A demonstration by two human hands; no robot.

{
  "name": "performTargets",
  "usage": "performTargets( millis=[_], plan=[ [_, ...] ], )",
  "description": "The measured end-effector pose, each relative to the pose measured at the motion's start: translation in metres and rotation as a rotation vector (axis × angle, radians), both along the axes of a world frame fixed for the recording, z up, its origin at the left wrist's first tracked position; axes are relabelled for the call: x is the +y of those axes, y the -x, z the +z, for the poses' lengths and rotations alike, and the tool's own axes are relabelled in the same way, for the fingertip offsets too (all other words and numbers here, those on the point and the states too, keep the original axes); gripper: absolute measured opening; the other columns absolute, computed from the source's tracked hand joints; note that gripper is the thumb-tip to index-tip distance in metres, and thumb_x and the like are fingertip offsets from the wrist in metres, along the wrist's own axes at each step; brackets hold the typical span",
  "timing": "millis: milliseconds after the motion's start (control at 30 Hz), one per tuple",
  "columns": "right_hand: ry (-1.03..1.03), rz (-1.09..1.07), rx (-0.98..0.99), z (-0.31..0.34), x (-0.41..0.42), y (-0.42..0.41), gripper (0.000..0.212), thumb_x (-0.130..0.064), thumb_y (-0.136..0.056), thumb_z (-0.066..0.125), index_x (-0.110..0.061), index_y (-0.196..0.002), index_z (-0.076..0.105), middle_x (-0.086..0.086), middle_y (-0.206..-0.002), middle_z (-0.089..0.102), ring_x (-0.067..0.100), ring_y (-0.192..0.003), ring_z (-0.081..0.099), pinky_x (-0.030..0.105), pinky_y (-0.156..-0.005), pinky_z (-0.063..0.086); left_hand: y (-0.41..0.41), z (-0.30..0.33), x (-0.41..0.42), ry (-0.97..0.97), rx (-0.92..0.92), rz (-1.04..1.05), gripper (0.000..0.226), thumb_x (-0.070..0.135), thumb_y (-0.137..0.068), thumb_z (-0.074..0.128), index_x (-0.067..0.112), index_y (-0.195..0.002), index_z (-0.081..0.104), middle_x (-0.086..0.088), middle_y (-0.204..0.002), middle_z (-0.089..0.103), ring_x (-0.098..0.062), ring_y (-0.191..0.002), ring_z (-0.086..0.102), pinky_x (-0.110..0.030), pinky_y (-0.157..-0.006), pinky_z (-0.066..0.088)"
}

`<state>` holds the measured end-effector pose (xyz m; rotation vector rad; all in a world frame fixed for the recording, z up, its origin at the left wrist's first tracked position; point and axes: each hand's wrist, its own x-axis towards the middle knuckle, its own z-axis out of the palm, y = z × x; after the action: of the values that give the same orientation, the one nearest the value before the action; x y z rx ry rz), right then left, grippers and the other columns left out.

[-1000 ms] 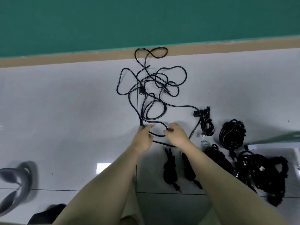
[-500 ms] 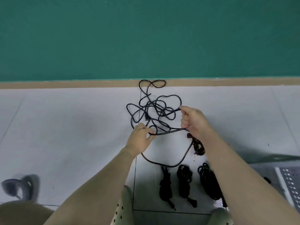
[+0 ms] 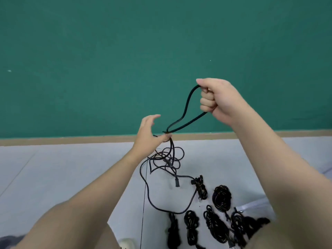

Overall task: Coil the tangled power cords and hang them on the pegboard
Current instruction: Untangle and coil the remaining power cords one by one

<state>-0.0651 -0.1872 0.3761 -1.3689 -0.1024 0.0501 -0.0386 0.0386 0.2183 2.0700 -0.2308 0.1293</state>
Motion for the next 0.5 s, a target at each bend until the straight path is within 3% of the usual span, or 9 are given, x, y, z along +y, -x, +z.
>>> performTargets(
  millis=[67, 133, 167, 233, 267, 333, 400, 500],
  plan=[
    [-0.025, 0.022, -0.047, 0.026, 0.008, 0.015, 0.043, -0.015, -0.104, 0.053, -0.02, -0.067, 0.032, -0.007, -0.05, 0.014, 0.014, -0.046, 0.008, 0.028, -0.05, 0.01, 0.013, 0.026, -0.012, 0.078, 0.088, -0.127, 0.086, 0.042, -0.083, 0.084, 0.037, -0.154, 0.036, 0.014, -0.152, 0.041, -0.005, -0.137, 0.042, -0.013, -0.1, 0.038],
    [-0.032, 0.028, -0.08, 0.044, 0.015, 0.027, 0.043, -0.015, -0.104, 0.053, -0.021, -0.066, 0.033, -0.007, -0.05, 0.015, 0.013, -0.045, 0.009, 0.028, -0.05, 0.01, 0.026, 0.04, -0.023, 0.081, 0.16, -0.272, 0.077, 0.041, -0.086, 0.082, 0.037, -0.152, 0.041, 0.016, -0.151, 0.047, 0.0, -0.136, 0.045, -0.02, -0.109, 0.037],
    [-0.025, 0.033, -0.094, 0.051, 0.018, 0.033, 0.043, -0.015, -0.104, 0.053, -0.021, -0.066, 0.033, -0.007, -0.05, 0.015, 0.013, -0.044, 0.009, 0.028, -0.049, 0.011, 0.032, 0.044, -0.029, 0.071, 0.187, -0.318, 0.062, 0.038, -0.09, 0.079, 0.034, -0.144, 0.051, 0.014, -0.145, 0.056, 0.003, -0.129, 0.052, -0.024, -0.108, 0.041],
    [-0.011, 0.024, -0.125, 0.06, 0.023, 0.04, 0.042, -0.015, -0.104, 0.053, -0.021, -0.067, 0.033, -0.007, -0.05, 0.015, 0.012, -0.044, 0.011, 0.026, -0.047, 0.014, 0.045, 0.05, -0.036, 0.046, 0.188, -0.313, 0.013, 0.03, -0.1, 0.067, 0.025, -0.112, 0.068, 0.009, -0.114, 0.074, 0.007, -0.101, 0.064, -0.024, -0.091, 0.048],
    [-0.015, 0.004, -0.142, 0.062, 0.025, 0.042, 0.042, -0.017, -0.105, 0.053, -0.021, -0.068, 0.034, -0.007, -0.05, 0.016, 0.013, -0.045, 0.012, 0.026, -0.048, 0.015, 0.051, 0.054, -0.038, 0.034, 0.16, -0.283, 0.013, 0.026, -0.104, 0.058, 0.021, -0.096, 0.067, 0.006, -0.095, 0.075, 0.003, -0.088, 0.065, -0.024, -0.085, 0.047],
    [-0.076, -0.04, -0.158, 0.067, 0.023, 0.045, 0.037, -0.027, -0.107, 0.053, -0.019, -0.073, 0.041, -0.006, -0.054, 0.025, 0.014, -0.049, 0.022, 0.026, -0.053, 0.021, 0.06, 0.063, -0.038, 0.06, 0.119, -0.242, 0.031, 0.024, -0.109, 0.045, 0.018, -0.079, 0.05, 0.002, -0.071, 0.057, -0.01, -0.069, 0.058, -0.023, -0.074, 0.045],
    [-0.09, -0.108, -0.145, 0.065, 0.018, 0.046, 0.035, -0.048, -0.103, 0.055, -0.016, -0.087, 0.056, -0.003, -0.066, 0.047, 0.014, -0.059, 0.045, 0.027, -0.061, 0.034, 0.065, 0.078, -0.037, 0.175, 0.127, -0.226, 0.035, 0.025, -0.111, 0.04, 0.02, -0.077, 0.037, 0.004, -0.066, 0.037, -0.013, -0.058, 0.038, -0.018, -0.06, 0.041],
    [0.201, -0.188, -0.128, 0.028, 0.014, 0.051, 0.077, -0.077, -0.073, 0.061, -0.017, -0.122, 0.059, -0.001, -0.109, 0.066, 0.011, -0.094, 0.062, 0.031, -0.084, 0.046, 0.065, 0.107, -0.039, 0.462, 0.177, -0.169, 0.038, 0.027, -0.112, 0.039, 0.024, -0.075, 0.031, 0.01, -0.06, 0.026, -0.01, -0.051, 0.024, -0.023, -0.053, 0.032]
  ],
)
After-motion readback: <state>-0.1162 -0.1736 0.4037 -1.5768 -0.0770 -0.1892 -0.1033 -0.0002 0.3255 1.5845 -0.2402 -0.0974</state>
